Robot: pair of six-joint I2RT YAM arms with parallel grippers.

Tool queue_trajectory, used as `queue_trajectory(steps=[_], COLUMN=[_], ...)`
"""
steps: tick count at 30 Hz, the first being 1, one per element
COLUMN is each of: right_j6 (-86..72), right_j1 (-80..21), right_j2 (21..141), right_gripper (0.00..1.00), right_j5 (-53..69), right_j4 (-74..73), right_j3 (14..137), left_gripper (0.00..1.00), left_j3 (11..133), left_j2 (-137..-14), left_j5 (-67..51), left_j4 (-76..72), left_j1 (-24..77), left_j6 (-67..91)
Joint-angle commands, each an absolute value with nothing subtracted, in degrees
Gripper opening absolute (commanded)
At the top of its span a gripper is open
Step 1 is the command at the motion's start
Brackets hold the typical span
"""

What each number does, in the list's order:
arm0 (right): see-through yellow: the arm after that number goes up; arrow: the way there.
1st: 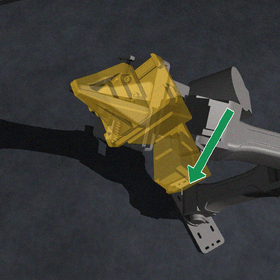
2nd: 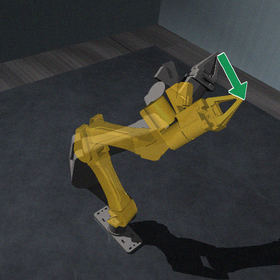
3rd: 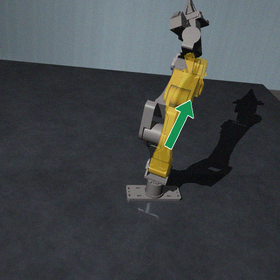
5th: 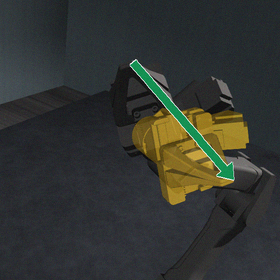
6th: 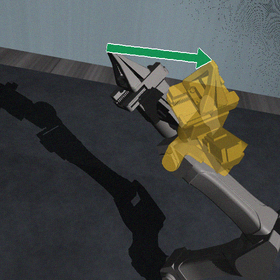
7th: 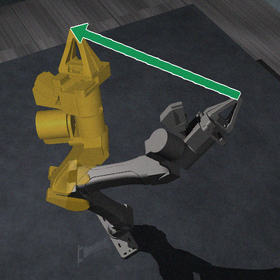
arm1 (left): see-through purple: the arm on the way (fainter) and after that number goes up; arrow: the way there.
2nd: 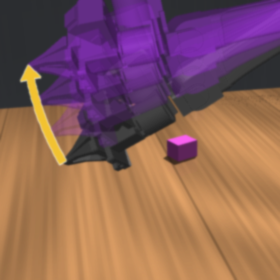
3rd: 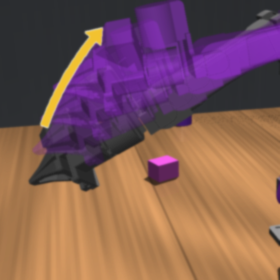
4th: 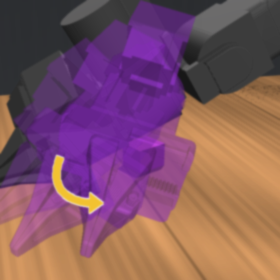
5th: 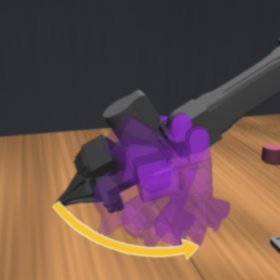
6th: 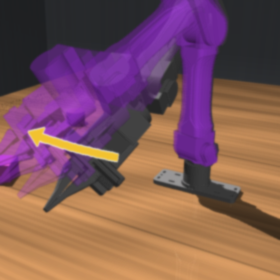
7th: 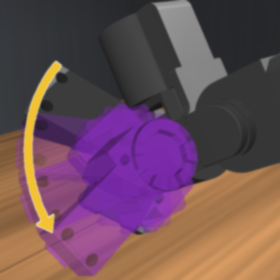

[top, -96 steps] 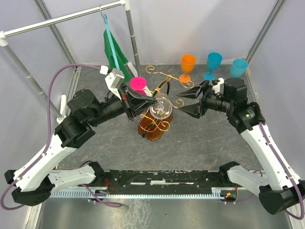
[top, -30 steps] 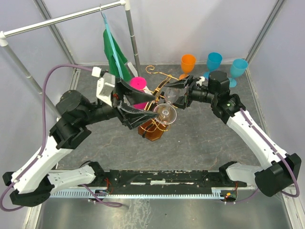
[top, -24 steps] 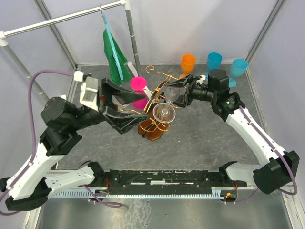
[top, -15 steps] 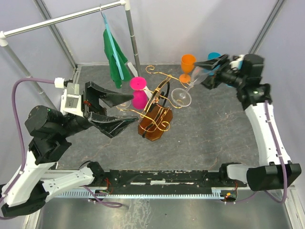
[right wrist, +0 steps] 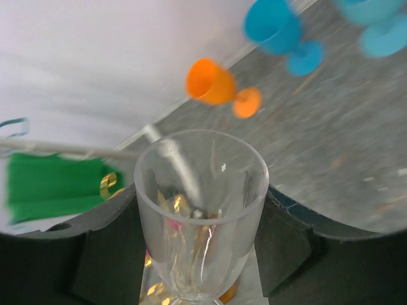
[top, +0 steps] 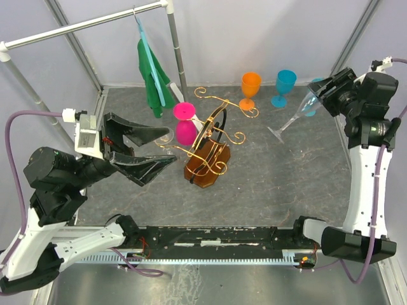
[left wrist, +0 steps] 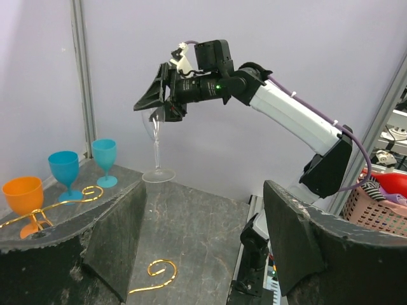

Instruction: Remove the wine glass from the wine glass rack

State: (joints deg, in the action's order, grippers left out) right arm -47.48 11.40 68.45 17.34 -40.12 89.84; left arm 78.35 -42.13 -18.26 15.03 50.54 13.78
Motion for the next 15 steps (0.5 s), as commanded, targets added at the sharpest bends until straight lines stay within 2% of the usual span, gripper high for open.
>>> queue_trajectory(steps=[1,6,15], right_j6=[-34.3,-30.47,-18.28], right_j1=[11.54,11.43,5.99], right_j2=[65.62,64.04,68.01], right_gripper=[0.53,0.52,0.52], right_j5=[0.72,-5.35,-8.53], right_j4=[-33.59,-17.45,25.92], right_j3=[85.19,72.76,52.41], left_gripper=[0.81,0.81,0.81], left_j3=[78.2,76.79,75.43], left_j2=[-41.56,-41.24,-42.73], left_j5=[-17.23,-16.66,-15.2], left_j4=[15.88,15.31,14.58], left_j1=[50.46,50.46,50.44], left_j6=[11.69,11.78,10.68])
